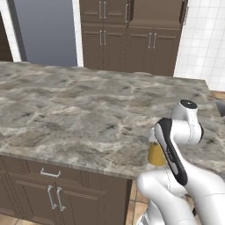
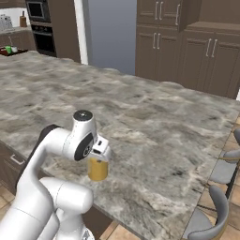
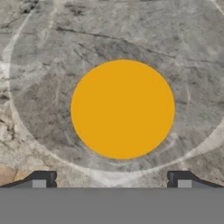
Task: There is a tray on the dining counter. Grab the cup, mug, and pitcher and place them on the tray. The pitcher may be placed next to the tray if it cannot fit the tray.
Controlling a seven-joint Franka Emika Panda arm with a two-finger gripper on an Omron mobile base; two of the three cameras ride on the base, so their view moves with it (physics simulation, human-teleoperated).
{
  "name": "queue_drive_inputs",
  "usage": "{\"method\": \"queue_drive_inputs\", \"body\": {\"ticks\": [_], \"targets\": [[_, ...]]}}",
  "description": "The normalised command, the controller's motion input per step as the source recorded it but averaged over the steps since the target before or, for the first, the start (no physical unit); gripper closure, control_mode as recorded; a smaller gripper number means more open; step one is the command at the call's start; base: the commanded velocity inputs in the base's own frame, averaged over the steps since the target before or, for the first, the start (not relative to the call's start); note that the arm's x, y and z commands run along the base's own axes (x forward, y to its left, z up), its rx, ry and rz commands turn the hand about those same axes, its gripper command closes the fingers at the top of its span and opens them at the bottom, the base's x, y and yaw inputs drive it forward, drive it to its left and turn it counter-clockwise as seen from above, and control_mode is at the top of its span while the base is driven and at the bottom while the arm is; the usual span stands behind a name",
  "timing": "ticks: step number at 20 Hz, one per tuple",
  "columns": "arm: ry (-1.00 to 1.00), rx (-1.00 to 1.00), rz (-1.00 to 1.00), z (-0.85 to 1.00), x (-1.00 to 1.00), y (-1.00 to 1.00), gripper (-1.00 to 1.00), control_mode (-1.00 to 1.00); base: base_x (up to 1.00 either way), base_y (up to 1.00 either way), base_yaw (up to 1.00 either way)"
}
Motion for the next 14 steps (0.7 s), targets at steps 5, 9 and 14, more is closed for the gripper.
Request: {"method": "queue_drive_inputs", "body": {"ticks": [5,9,14], "targets": [[-0.15,0.00,0.00,-0.32,0.00,-0.01,-1.00,-1.00,0.00,0.00,0.00],[-0.12,0.00,0.00,-0.47,0.03,0.00,-1.00,-1.00,0.00,0.00,0.00],[-0.08,0.01,0.00,-0.58,0.23,0.05,1.00,-1.00,0.00,0.00,0.00]]}}
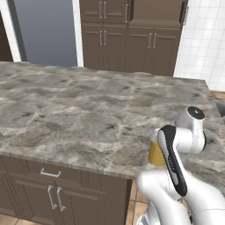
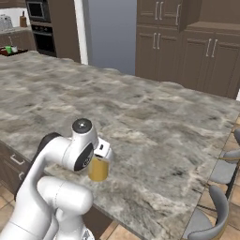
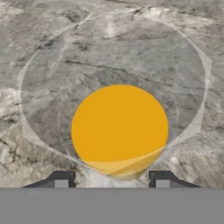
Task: There is a tray on the dining counter. Grab the cup, mug, and pitcher and place them on the tray. The pitcher may be placed next to the tray if it cannot fit the tray.
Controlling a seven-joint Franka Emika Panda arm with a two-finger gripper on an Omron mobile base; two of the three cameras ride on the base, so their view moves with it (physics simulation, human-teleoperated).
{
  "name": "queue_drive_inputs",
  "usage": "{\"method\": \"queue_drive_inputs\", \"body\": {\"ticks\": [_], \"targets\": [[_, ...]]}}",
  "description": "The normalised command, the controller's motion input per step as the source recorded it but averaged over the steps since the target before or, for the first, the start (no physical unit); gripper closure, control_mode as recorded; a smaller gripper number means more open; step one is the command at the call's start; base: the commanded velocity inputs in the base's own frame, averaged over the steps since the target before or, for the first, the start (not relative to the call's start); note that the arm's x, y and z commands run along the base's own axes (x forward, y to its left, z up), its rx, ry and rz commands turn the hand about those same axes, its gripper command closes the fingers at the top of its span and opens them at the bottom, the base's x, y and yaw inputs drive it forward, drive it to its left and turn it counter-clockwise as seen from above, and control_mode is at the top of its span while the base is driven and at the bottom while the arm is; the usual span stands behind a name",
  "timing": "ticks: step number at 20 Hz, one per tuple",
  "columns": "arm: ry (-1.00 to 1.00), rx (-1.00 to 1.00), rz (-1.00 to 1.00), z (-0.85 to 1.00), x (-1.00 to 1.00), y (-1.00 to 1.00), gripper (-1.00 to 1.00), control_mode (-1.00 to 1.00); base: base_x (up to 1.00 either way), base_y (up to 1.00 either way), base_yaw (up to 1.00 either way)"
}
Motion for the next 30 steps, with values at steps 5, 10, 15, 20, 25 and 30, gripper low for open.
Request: {"method": "queue_drive_inputs", "body": {"ticks": [5,10,15,20,25,30], "targets": [[-0.07,0.00,0.03,-0.58,0.39,0.00,1.00,-1.00,0.00,0.00,0.00],[0.00,0.03,0.07,-0.78,0.28,0.00,1.00,-1.00,0.00,0.00,0.00],[-0.01,0.03,0.07,-0.12,-0.04,0.00,1.00,-1.00,0.00,0.00,0.00],[0.00,0.03,0.08,0.14,-0.29,0.00,1.00,-1.00,0.00,0.00,0.00],[-0.09,0.00,0.11,0.49,-0.52,0.00,1.00,-1.00,0.00,0.00,0.00],[-0.31,-0.07,0.13,0.63,-0.57,0.00,1.00,-1.00,0.00,0.00,0.00]]}}
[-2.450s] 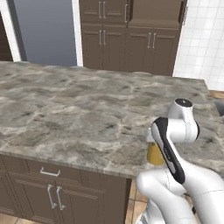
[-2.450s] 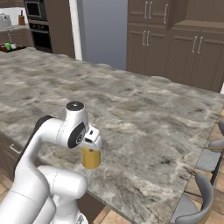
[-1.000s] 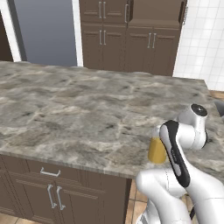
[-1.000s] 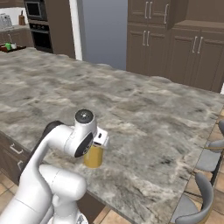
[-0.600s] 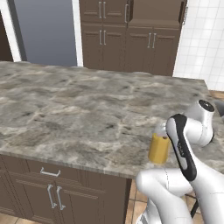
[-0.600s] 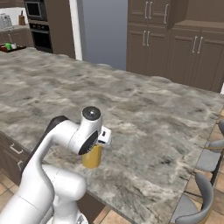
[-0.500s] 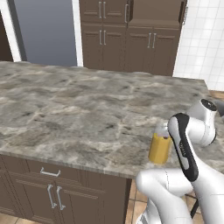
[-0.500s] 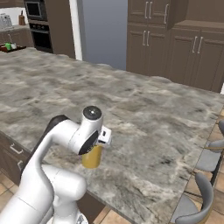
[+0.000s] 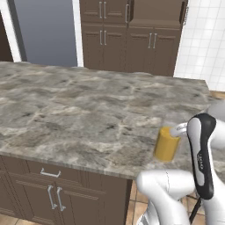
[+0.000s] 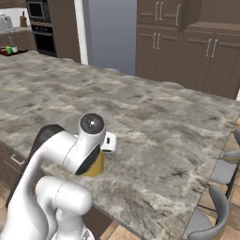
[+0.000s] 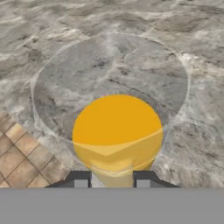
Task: There is a tray on the dining counter. Grab the cup, mug, and pitcher and place them on the tray. The pitcher may be placed next to the tray if it cannot fit the tray.
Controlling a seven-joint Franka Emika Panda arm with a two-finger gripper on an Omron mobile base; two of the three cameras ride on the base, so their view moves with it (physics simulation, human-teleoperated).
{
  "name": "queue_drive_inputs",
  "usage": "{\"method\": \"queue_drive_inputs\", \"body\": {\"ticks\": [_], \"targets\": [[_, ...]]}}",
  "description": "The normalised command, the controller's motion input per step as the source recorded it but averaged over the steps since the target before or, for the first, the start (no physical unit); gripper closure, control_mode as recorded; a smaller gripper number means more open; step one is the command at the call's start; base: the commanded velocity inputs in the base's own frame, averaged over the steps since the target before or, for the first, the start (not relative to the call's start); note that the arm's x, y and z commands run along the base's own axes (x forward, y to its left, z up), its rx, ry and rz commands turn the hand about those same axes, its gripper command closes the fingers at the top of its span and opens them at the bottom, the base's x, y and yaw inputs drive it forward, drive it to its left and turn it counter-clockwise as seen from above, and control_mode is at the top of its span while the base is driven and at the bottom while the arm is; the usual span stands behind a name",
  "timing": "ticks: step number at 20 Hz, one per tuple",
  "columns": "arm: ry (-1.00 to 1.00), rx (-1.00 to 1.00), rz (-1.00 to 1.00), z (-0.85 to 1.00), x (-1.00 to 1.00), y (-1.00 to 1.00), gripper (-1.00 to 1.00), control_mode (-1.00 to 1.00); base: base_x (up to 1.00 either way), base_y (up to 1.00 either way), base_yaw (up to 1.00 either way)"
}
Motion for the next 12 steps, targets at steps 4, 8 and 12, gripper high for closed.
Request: {"method": "queue_drive_inputs", "body": {"ticks": [4,8,12], "targets": [[-0.28,-0.07,0.04,0.60,-0.52,0.00,1.00,-1.00,0.00,0.00,0.00],[-0.12,-0.02,0.00,0.73,-0.42,0.00,1.00,-1.00,0.00,0.00,0.00],[0.00,0.00,0.00,0.98,-0.36,0.00,1.00,-1.00,0.00,0.00,0.00]]}}
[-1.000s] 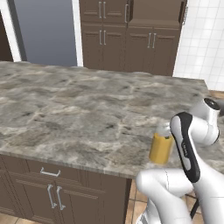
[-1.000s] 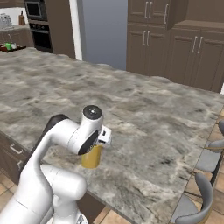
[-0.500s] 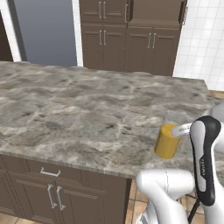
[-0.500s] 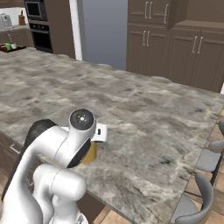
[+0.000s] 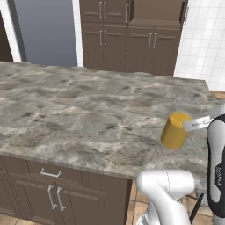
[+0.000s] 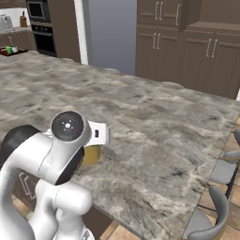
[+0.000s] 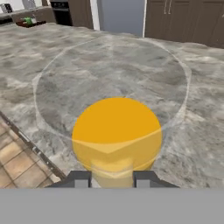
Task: There is a tray on the dining counter. Grab the cup, mug, and pitcher and place them on the tray. The pitcher may be placed next to the tray if it cannot fit the tray.
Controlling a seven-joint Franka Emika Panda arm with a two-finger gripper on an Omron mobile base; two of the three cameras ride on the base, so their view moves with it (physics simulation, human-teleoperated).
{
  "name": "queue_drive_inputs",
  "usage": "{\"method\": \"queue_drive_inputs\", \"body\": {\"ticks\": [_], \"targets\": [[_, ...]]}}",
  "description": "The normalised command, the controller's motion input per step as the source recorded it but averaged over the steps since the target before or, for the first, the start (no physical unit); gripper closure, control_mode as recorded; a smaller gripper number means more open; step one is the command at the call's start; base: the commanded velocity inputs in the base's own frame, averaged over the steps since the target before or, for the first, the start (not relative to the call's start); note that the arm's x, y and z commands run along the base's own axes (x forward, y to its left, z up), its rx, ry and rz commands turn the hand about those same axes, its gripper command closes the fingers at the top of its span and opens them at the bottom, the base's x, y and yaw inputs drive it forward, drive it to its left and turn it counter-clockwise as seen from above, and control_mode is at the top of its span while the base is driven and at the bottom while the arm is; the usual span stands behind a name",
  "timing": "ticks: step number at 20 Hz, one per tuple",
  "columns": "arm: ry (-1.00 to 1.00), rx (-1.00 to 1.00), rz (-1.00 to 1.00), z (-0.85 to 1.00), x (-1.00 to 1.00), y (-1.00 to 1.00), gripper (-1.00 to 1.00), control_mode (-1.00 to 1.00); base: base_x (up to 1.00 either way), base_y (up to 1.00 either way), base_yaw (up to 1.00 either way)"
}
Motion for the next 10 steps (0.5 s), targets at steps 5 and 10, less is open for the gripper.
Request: {"method": "queue_drive_inputs", "body": {"ticks": [5,10], "targets": [[0.06,0.00,0.00,0.58,-0.44,0.00,1.00,-1.00,0.00,0.00,0.00],[0.01,-0.01,0.00,0.00,-0.55,0.00,1.00,-1.00,0.00,0.00,0.00]]}}
